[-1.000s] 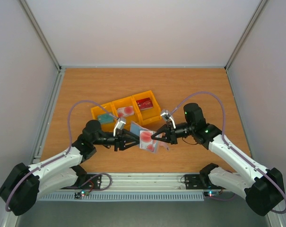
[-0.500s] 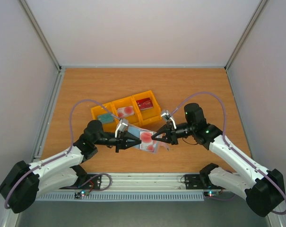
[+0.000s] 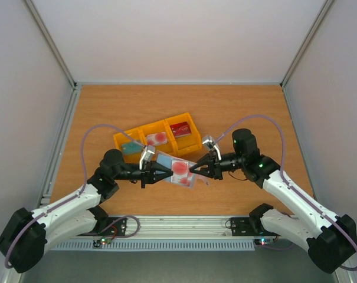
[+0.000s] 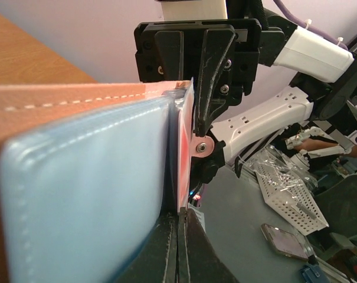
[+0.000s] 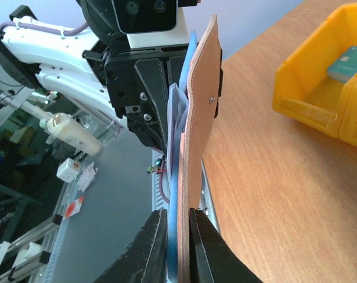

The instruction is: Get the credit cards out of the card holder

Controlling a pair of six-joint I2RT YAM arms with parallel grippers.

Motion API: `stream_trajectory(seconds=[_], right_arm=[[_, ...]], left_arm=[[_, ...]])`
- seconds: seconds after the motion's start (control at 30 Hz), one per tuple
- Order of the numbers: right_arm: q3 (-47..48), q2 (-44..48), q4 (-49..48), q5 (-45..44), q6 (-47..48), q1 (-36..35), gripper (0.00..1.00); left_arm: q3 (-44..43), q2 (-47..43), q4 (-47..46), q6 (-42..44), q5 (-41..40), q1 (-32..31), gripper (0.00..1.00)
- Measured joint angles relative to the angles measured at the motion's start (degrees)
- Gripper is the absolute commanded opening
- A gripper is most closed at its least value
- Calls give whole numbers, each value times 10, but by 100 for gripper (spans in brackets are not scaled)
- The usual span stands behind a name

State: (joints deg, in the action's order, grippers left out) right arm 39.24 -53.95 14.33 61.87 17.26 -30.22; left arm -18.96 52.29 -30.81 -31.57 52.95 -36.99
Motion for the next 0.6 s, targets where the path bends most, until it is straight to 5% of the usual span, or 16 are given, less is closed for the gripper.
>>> stream_trajectory(seconds=[0.17,0.33,0.6], right_arm=[[0,-12,-12,-10,-17,-12,18],[0,-17,-15,-31,-20,-39,2],[0,-8,-6,-46,-15,-41,14]], left_arm=[[0,0,2,0,0,3,0],[0,0,2,0,3,3,0],[0,0,3,-6,2,3,0]])
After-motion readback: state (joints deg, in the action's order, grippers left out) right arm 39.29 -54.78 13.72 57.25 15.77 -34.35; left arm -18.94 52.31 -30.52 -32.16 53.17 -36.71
